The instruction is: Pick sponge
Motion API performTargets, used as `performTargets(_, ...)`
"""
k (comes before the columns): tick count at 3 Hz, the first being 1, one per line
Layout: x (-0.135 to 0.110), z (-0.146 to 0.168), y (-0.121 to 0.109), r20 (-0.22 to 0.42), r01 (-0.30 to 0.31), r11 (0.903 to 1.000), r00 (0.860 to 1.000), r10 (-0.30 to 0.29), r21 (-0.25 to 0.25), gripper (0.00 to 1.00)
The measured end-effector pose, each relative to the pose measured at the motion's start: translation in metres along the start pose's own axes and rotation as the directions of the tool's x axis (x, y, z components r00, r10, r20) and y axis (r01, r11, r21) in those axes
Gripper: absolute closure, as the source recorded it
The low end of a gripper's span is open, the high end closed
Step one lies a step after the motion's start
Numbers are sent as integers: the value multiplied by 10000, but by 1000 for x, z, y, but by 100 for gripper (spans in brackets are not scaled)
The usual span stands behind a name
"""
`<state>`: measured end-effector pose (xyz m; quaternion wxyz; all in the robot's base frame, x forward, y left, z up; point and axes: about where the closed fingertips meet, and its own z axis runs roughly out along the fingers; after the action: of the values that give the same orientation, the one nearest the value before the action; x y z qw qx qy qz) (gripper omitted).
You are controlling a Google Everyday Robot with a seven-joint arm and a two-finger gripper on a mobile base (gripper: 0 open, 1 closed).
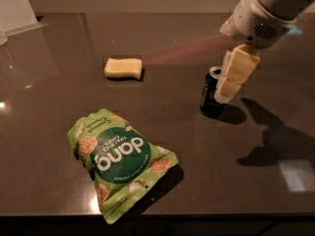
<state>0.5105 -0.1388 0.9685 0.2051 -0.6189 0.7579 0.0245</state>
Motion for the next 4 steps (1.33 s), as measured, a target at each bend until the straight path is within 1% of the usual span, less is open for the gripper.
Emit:
performTargets(2,-61,60,-45,627,13,9995,9980,7,-317,0)
performTargets(3,-88,92,-63,759,-25,9985,9971,66,-538,0)
performTargets(4,-113,126,-76,603,-44,9970,9981,91,-778,0)
